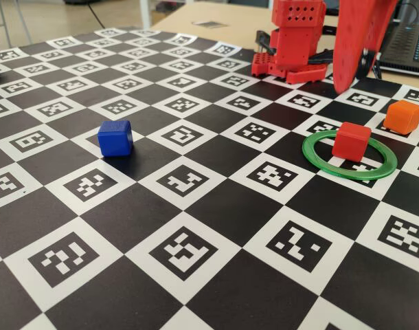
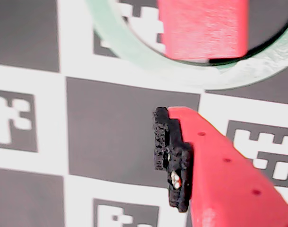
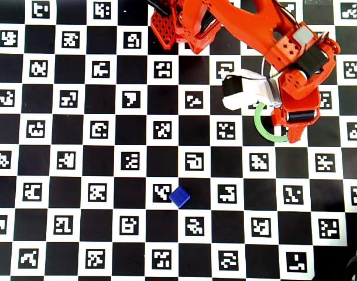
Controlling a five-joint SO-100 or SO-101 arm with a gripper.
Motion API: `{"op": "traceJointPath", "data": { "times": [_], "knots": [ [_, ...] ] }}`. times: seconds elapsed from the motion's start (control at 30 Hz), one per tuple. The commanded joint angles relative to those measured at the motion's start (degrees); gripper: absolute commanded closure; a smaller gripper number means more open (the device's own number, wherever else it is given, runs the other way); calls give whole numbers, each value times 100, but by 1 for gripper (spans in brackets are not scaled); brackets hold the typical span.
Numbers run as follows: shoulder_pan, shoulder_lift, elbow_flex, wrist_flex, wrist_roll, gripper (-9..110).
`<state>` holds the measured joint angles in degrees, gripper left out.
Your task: Grab the red cube then put it in the green circle then put the blue cube on top and finally the orange cube on top
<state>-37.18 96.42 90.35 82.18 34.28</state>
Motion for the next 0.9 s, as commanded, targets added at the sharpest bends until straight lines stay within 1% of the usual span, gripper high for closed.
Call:
{"op": "traceJointPath", "data": {
  "times": [0.0,0.13,0.23,0.33,0.43,0.57,0.7,0.87],
  "knots": [
    [773,571,-659,404,-492,71],
    [1890,501,-694,510,-1266,72],
    [2593,264,-800,404,-2566,73],
    [3252,-167,-976,343,-2988,72],
    [3718,-703,-1310,431,-3234,71],
    [4087,-1468,-2092,773,-3410,68],
    [4192,-2021,-2848,1046,-3410,64],
    [4113,-2268,-3182,1002,-3401,61]
  ]
}}
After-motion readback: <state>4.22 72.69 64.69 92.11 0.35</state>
